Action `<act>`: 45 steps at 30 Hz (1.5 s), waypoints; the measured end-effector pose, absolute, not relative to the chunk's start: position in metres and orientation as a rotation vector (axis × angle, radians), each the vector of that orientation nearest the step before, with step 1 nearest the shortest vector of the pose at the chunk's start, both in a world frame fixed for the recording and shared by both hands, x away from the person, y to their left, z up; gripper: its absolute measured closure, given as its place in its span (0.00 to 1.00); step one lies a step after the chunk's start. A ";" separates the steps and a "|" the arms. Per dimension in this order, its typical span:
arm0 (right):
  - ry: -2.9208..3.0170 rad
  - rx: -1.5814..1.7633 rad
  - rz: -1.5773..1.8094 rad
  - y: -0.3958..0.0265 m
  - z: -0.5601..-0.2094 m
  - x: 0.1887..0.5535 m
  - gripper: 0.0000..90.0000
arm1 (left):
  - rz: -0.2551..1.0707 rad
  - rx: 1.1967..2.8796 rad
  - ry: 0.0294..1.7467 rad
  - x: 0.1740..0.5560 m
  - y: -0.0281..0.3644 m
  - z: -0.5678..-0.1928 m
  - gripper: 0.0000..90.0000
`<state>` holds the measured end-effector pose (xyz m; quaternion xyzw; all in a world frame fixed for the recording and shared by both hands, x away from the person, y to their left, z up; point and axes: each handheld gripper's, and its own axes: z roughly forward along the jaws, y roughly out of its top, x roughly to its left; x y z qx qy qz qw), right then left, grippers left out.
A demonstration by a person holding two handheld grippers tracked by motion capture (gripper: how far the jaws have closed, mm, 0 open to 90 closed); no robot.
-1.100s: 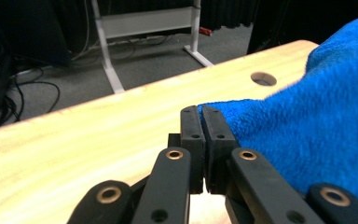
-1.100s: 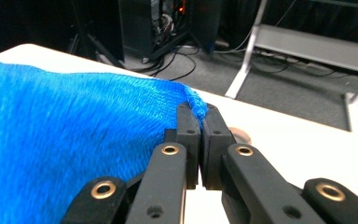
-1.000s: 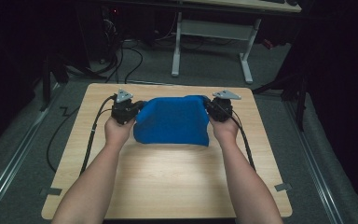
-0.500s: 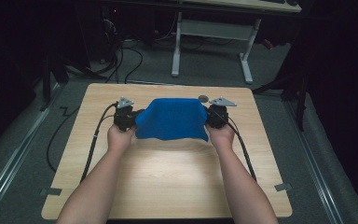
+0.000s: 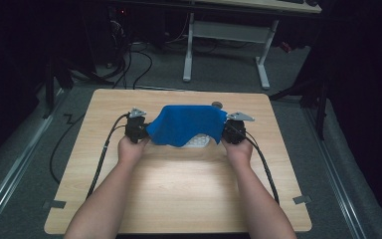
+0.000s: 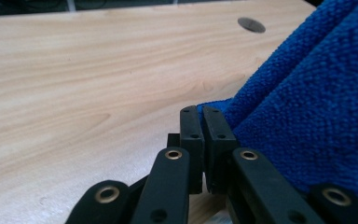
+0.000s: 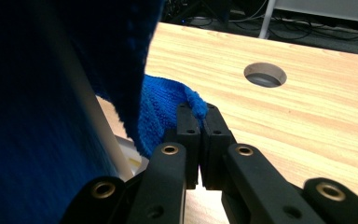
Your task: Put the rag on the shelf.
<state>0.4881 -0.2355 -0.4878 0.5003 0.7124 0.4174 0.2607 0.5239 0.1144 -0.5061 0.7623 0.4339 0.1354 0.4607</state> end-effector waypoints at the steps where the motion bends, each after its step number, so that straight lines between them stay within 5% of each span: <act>1: 1.924 1.351 1.135 -0.236 -0.489 0.487 0.98 | 0.327 1.878 1.070 0.524 0.114 -0.507 0.98; 12: 1.889 1.364 1.149 -0.248 -0.482 0.481 0.81 | 0.361 1.825 1.101 0.517 0.120 -0.506 0.76; 45: 1.835 1.330 1.150 -0.273 -0.460 0.472 0.66 | 0.533 1.825 1.120 0.503 0.152 -0.483 0.67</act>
